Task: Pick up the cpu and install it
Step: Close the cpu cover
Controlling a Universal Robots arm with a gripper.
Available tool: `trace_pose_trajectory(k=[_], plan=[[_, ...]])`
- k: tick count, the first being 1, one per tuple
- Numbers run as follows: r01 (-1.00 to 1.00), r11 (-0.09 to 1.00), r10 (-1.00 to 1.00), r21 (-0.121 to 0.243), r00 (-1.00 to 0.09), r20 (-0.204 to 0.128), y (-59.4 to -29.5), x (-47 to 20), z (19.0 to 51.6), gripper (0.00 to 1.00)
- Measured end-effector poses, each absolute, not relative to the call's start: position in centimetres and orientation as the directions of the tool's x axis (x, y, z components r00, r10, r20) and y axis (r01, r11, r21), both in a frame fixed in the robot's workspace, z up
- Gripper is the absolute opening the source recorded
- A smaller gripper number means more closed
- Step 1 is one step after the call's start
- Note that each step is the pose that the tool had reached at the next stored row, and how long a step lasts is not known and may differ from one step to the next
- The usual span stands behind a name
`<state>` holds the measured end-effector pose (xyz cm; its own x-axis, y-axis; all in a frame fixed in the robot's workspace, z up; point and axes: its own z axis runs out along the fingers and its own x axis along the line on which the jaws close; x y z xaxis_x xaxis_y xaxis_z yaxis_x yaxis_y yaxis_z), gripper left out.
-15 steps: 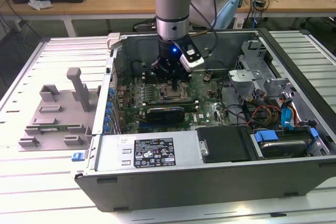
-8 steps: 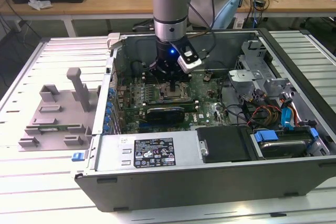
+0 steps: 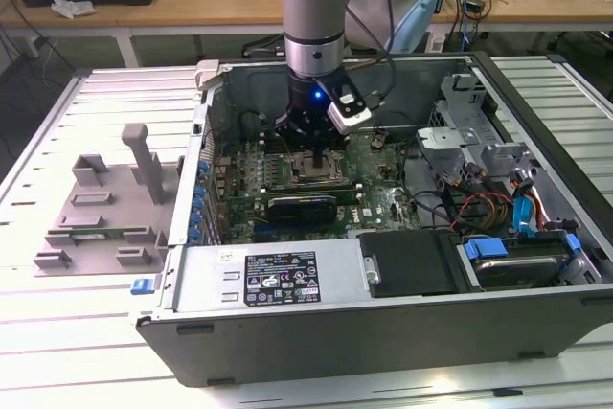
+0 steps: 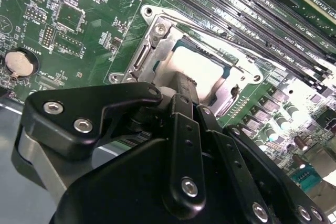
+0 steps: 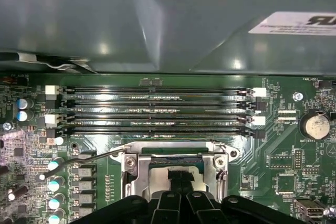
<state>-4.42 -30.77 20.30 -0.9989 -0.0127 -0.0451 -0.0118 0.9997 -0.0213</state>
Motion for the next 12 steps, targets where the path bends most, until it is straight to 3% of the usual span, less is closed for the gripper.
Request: trace_pose_trajectory(k=[12], plan=[[-0.012,1.0,-0.013,-0.021,-0.999,-0.045,-30.77,-4.28,20.89,0.11]])
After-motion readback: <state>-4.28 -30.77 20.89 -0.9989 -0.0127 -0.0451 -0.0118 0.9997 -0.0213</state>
